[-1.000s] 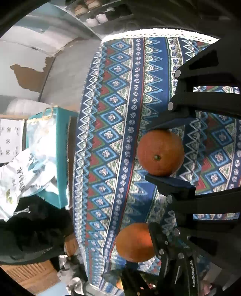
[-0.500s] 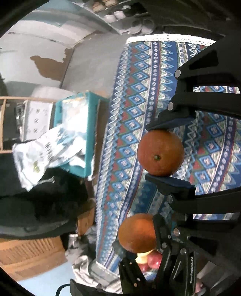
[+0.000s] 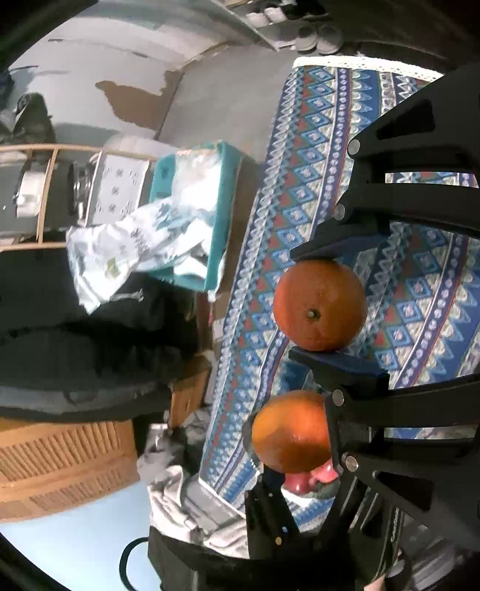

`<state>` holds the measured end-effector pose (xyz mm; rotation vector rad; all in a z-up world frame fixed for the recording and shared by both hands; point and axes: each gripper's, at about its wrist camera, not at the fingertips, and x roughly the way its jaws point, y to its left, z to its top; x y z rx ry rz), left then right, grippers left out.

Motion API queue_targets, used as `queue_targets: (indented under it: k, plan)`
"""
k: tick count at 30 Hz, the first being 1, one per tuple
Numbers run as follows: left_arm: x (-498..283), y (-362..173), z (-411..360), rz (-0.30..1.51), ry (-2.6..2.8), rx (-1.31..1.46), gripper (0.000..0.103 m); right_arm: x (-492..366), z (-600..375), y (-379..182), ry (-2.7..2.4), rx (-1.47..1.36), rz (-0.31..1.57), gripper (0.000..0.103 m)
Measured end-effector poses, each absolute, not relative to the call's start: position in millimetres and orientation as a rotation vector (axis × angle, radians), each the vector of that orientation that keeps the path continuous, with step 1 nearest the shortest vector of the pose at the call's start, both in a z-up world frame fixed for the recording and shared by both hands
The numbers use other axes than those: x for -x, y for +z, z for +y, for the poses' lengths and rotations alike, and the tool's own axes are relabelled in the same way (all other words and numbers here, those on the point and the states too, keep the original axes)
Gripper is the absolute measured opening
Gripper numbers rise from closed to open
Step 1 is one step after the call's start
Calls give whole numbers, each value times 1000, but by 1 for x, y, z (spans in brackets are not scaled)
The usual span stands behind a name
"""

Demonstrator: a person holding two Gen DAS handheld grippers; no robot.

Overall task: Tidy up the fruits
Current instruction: 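Lift and carry the orange and tangerine over the glass bowl with both tools, then lower the orange and tangerine into the bowl and open both tools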

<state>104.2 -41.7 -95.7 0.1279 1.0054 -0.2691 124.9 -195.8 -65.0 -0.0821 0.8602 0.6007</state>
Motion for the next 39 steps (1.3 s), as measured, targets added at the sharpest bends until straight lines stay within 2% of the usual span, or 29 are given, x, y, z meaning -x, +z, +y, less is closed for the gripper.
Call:
queue_targets:
  k: [18, 39]
  plan:
    - [-98, -87, 64, 1001, -140, -84, 68, -124, -98, -68, 734, 113, 886, 45]
    - [-117, -145, 173, 1094, -25, 56, 68, -126, -2, -108, 834, 186, 964, 45]
